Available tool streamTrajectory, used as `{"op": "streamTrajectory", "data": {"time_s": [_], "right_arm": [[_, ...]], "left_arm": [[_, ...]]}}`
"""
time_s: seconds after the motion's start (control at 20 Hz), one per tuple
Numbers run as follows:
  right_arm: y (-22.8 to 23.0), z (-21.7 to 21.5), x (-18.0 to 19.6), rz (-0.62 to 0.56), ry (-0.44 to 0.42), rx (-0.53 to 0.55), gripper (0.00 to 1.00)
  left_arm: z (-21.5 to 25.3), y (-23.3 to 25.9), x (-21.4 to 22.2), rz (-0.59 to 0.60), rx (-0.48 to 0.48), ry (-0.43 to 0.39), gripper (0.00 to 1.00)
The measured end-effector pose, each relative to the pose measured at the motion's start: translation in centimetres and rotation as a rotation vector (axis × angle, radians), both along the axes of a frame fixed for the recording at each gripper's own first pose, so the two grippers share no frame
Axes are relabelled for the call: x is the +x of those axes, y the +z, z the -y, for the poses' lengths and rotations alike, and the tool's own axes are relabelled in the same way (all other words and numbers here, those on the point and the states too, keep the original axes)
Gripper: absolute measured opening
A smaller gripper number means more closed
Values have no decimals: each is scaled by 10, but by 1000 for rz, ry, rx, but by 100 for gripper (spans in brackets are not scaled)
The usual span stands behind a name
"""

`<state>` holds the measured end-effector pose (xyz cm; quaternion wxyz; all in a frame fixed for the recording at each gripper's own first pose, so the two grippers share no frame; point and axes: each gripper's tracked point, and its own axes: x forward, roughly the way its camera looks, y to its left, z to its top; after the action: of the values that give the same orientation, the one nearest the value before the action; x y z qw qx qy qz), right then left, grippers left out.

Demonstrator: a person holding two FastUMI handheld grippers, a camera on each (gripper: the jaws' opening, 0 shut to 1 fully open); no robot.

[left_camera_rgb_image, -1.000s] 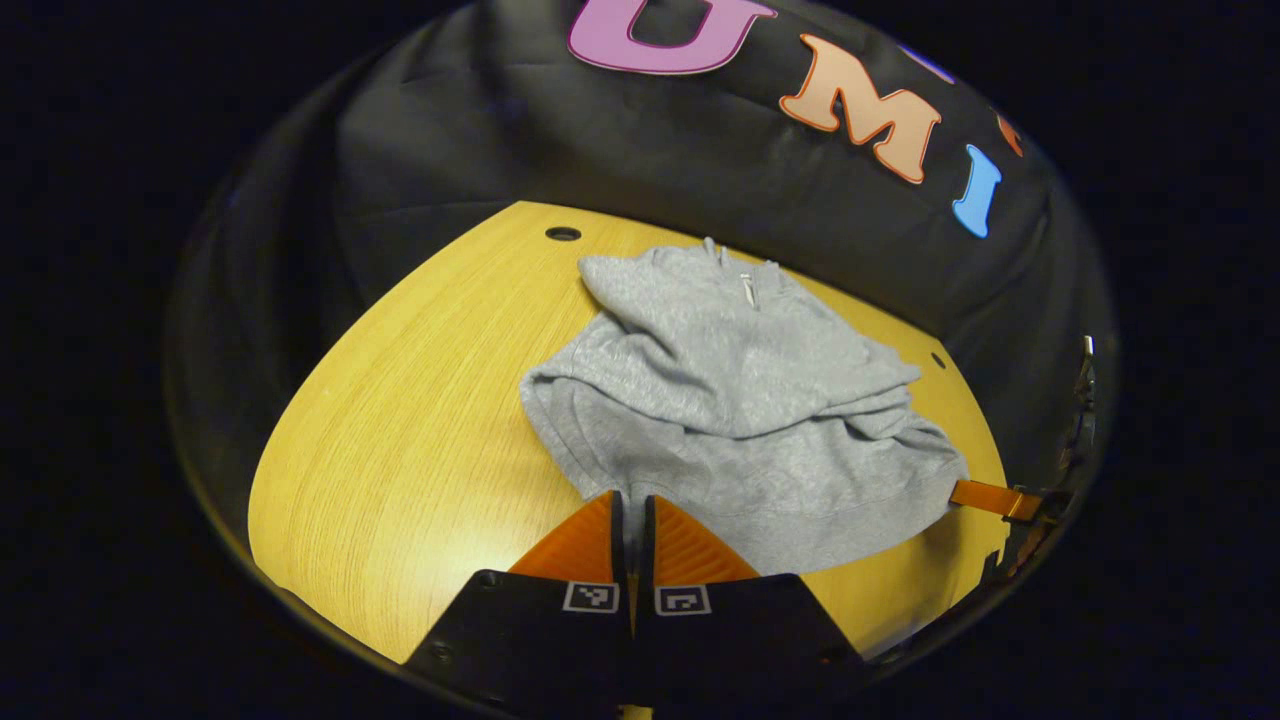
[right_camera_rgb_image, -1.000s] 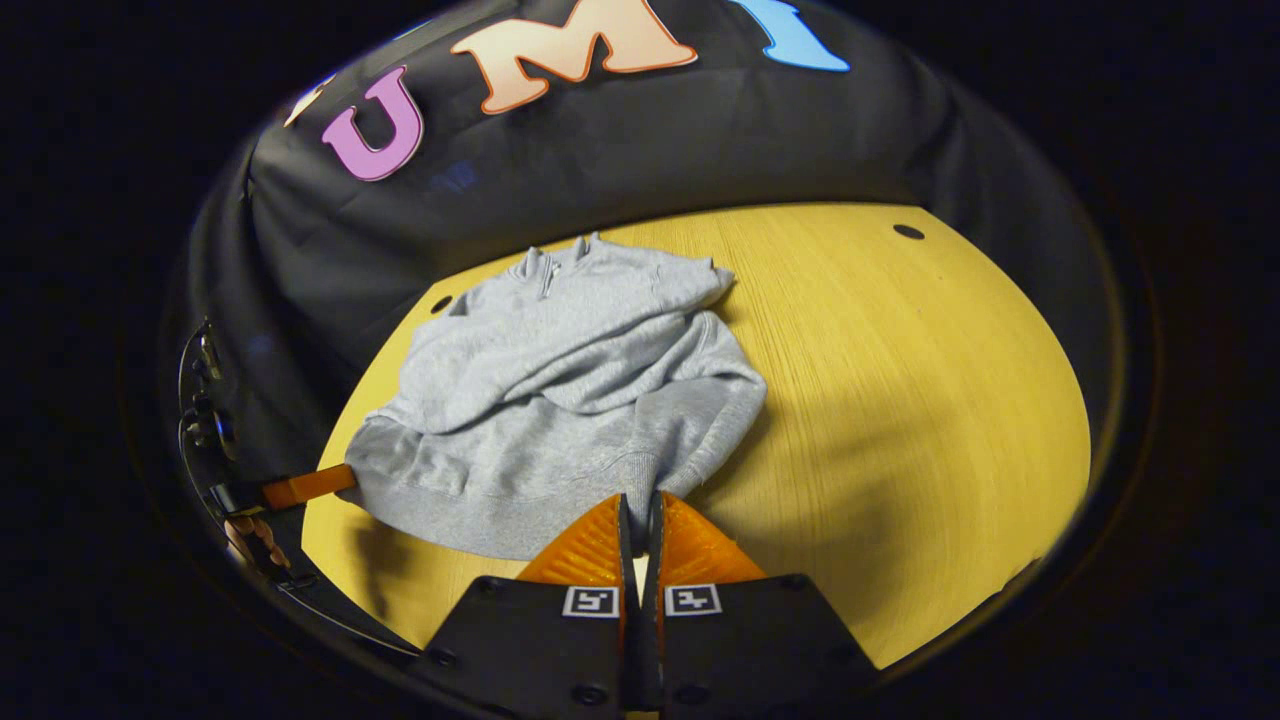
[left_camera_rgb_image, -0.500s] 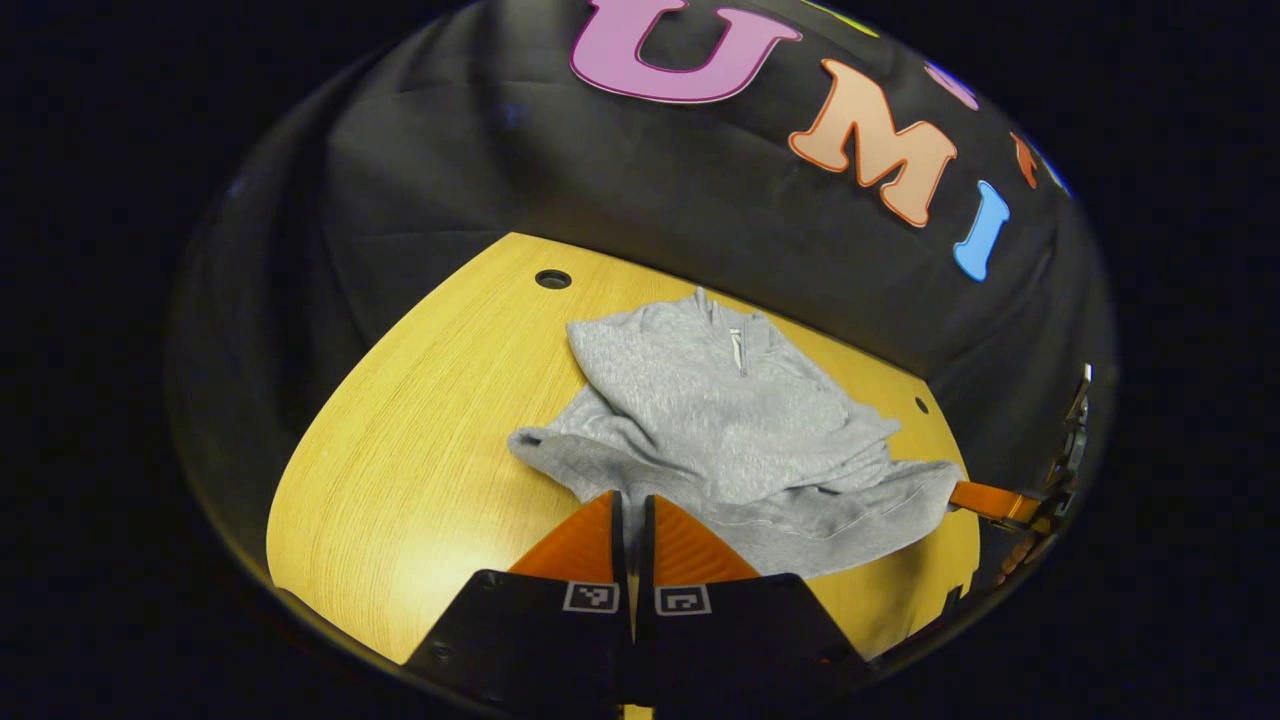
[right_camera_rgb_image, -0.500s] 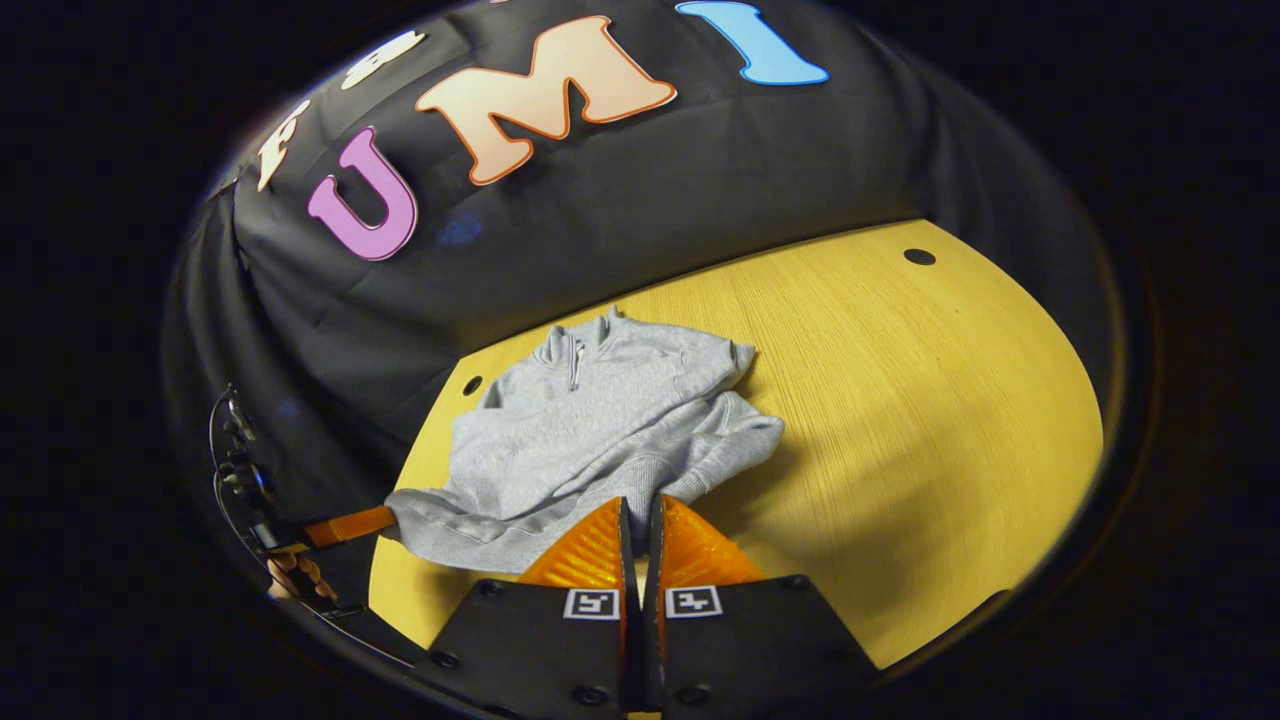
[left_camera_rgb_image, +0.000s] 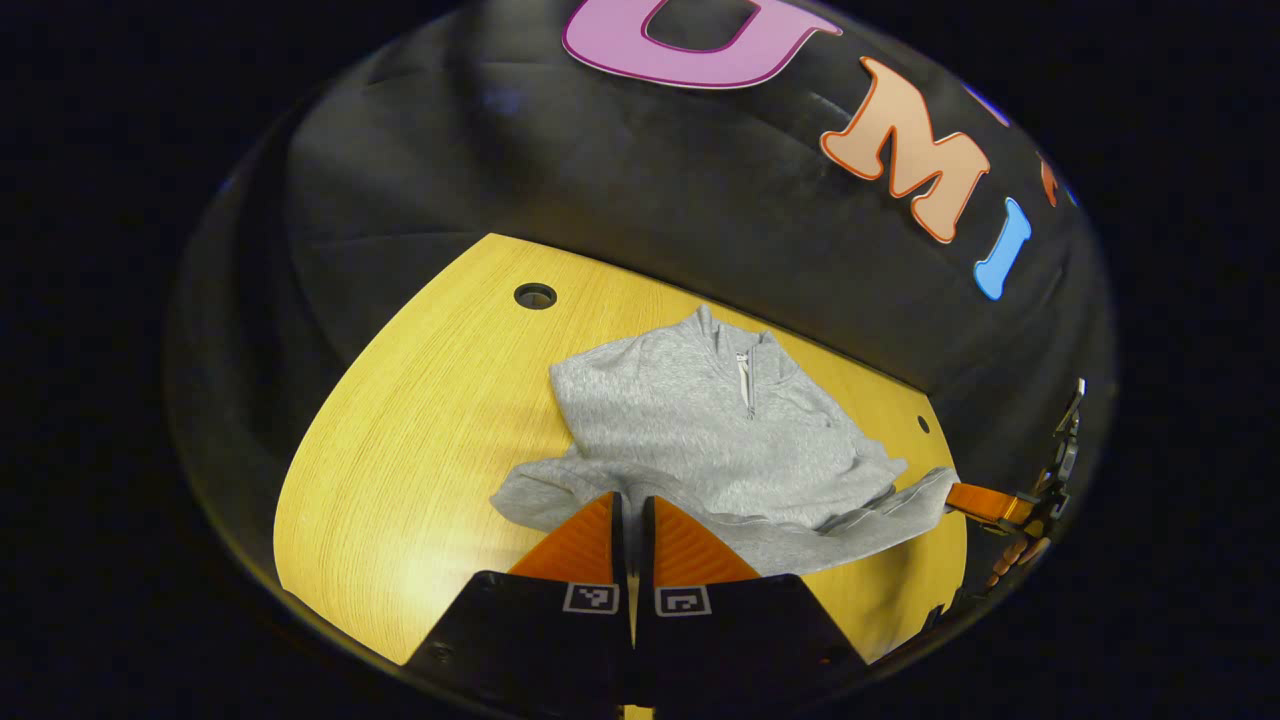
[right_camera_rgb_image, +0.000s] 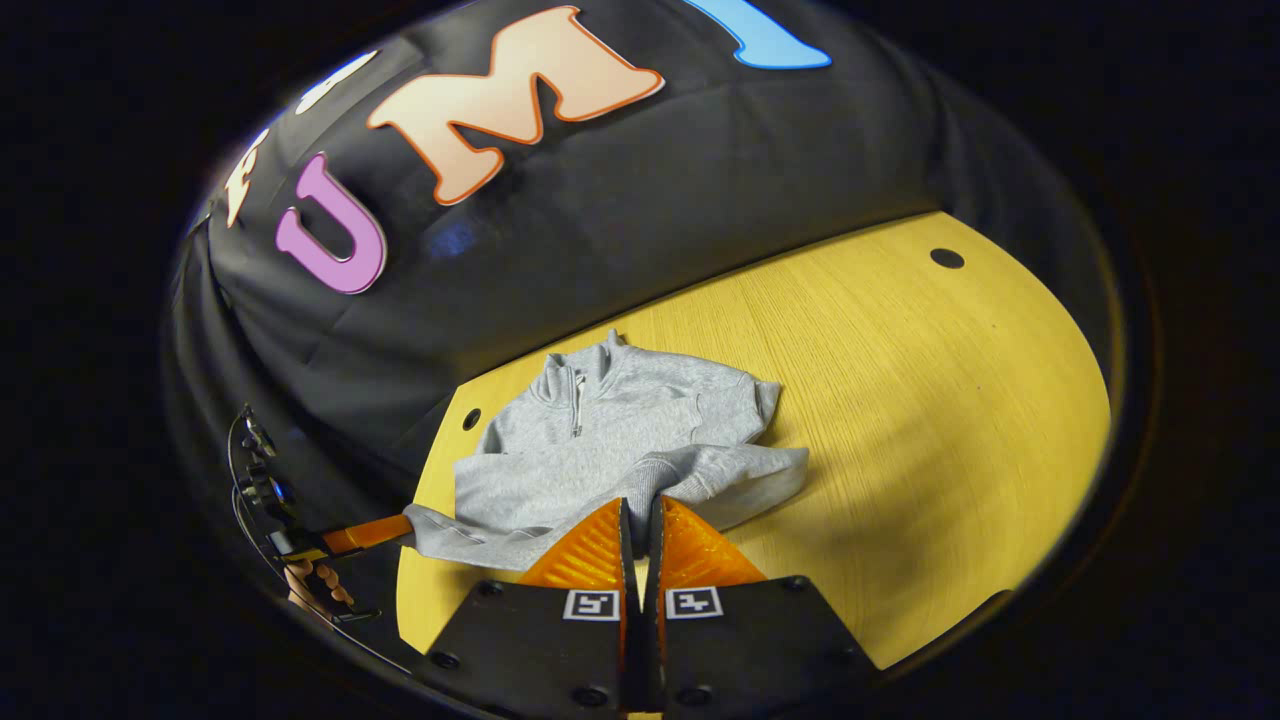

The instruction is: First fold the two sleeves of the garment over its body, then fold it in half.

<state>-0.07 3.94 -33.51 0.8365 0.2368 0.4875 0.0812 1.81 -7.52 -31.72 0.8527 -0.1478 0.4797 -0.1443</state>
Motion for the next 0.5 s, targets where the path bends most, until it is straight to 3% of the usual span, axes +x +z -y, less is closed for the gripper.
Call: {"op": "streamTrajectory", "data": {"time_s": [0.35, 0.5], "right_arm": [[-55, -2, 32, -93, 4, -56, 3], [-73, -8, 37, -124, -3, -62, 4]], "left_arm": [[15, -44, 24, -112, 53, -67, 0], [19, -58, 29, -141, 75, -57, 0]]}}
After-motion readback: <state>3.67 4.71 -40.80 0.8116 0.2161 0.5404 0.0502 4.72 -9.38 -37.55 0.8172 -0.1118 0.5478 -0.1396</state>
